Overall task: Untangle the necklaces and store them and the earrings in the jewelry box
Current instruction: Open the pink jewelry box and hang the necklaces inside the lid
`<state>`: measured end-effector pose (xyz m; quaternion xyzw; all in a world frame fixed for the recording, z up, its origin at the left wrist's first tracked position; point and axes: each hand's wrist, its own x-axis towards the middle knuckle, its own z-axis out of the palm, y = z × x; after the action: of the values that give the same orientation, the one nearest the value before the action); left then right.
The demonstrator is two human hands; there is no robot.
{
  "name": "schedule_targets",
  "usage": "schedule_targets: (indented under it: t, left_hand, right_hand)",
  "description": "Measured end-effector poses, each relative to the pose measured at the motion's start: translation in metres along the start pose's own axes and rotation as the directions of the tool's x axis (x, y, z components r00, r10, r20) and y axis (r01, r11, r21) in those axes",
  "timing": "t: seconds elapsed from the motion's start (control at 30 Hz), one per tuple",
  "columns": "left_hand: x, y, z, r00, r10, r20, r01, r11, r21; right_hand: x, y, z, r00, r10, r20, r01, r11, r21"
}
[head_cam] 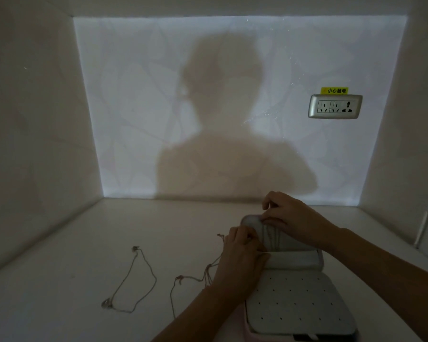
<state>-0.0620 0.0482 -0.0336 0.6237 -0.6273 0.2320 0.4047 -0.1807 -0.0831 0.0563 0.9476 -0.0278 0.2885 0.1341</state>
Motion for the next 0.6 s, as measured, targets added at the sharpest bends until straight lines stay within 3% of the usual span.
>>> schedule_targets:
  t: [0.13, 0.3, 0.43, 0.53, 0.6]
  left_hand:
    - [0.001, 0.000, 0.001, 1.000, 0.000, -0.008, 0.000, 1.000, 0.016]
    - [0.001, -0.001, 0.000, 1.000, -0.007, 0.005, 0.007, 1.000, 0.005]
    - [0.004, 0.002, -0.004, 0.994, -0.032, 0.107, 0.039, 0.997, -0.060]
    - [0.011, -0.002, -0.016, 0.970, -0.138, 0.202, 0.172, 0.972, -0.161]
    - [0.017, -0.015, -0.024, 0.952, -0.259, 0.163, 0.292, 0.927, -0.234]
  right_hand:
    - [-0.008, -0.002, 0.006, 0.992, 0.112, 0.050, -0.119, 0.982, 0.147]
    - [-0.007, -0.005, 0.003, 0.940, 0.341, -0.023, -0.307, 0.870, 0.385]
    - [-0.012, 0.006, 0.016, 0.834, 0.528, 0.162, -0.552, 0.789, 0.272]
    - [-0.017, 0.011, 0.024, 0.789, 0.536, 0.300, -0.601, 0.776, 0.193]
    - [-0.020, 0.014, 0.030, 0.791, 0.498, 0.357, -0.573, 0.807, 0.143]
